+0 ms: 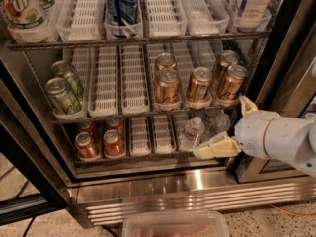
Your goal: Pick orange can from middle shelf of fridge
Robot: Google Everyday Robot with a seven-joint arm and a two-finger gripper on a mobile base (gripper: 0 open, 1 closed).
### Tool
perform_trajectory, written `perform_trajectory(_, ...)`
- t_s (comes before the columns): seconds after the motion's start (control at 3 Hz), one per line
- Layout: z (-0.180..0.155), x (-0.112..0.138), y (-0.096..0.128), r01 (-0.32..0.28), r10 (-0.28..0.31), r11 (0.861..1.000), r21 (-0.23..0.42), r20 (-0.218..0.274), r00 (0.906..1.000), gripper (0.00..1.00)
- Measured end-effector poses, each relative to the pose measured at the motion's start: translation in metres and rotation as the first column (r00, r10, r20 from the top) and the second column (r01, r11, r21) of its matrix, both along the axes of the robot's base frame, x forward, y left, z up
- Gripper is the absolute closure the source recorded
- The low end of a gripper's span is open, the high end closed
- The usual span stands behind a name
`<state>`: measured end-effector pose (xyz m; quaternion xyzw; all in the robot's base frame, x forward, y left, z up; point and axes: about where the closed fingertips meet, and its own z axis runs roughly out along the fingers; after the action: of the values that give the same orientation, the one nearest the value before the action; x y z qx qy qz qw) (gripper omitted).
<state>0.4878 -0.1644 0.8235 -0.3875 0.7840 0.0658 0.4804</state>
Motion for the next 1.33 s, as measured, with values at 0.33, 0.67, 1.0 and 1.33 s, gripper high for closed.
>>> perform_trajectory(0.33, 0.007, 0.012, 0.0, 0.098, -0.098, 0.99, 0.101, -0.005, 0.9952, 0.0)
perform_trajectory(0.67, 0.014, 0.018, 0.002, 0.168, -0.168, 0.973, 0.16, -0.012, 0.9857, 0.0)
perform_trajectory(1.0, 0.016, 0.02, 0.006, 0.161, -0.163, 0.973, 0.163, 0.002, 0.9865, 0.0)
perform_trajectory(1.33, 0.02, 0.029, 0.008, 0.149, -0.161, 0.972, 0.18, 0.052, 0.9856, 0.07)
